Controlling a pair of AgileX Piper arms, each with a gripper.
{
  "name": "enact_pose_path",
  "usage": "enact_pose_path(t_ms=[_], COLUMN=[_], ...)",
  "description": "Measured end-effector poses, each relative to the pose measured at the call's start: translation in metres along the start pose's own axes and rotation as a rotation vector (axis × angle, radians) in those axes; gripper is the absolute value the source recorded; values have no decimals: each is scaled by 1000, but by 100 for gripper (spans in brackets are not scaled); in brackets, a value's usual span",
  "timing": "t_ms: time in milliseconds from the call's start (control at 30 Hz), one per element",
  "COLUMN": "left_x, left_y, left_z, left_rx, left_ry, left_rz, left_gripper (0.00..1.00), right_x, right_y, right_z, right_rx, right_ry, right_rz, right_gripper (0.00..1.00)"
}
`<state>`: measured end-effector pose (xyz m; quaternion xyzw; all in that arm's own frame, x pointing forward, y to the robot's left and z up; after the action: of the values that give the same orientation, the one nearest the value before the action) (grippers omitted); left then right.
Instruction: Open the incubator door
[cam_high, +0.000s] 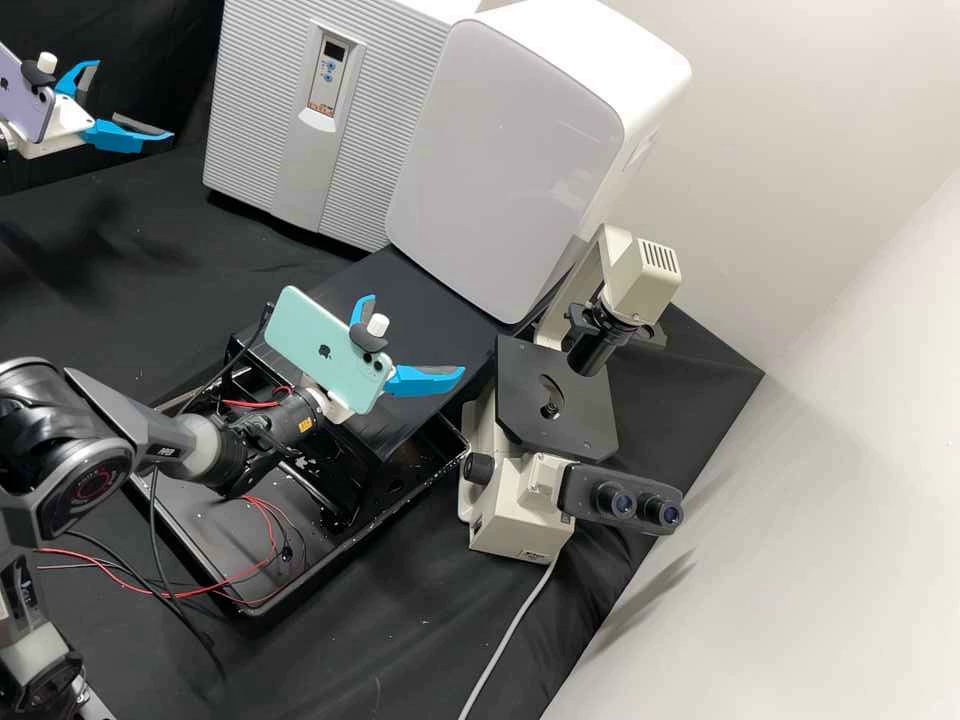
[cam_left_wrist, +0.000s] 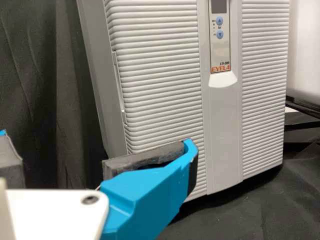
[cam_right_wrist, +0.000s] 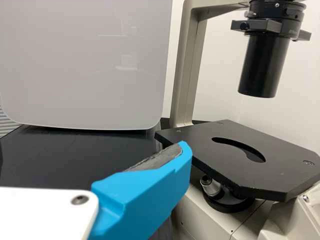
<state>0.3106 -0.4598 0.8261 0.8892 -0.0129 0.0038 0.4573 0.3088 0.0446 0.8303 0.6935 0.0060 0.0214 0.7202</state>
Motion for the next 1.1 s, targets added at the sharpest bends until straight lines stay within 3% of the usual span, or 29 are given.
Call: enact_pose_path(t_ms=[367,467,567,800,1100], left_x=[0,5,14,56,108], left_y=[1,2,6,22,39], left_z=[-1,-4,-10,-25,-29], left_rx=[2,24,14,-14,-73], left_ry=[1,-9,-18,-57,-160], left_rz=[2,5,20,58,51], left_gripper=[100,100,100,100,100], right_x=[0,0,0,0,0], right_y=[0,0,0,0,0], right_z=[0,0,0,0,0], right_rx=[0,0,0,0,1], right_ry=[0,0,0,0,-1], right_rz=[0,0,0,0,1], right_gripper=[100,100,100,100,100])
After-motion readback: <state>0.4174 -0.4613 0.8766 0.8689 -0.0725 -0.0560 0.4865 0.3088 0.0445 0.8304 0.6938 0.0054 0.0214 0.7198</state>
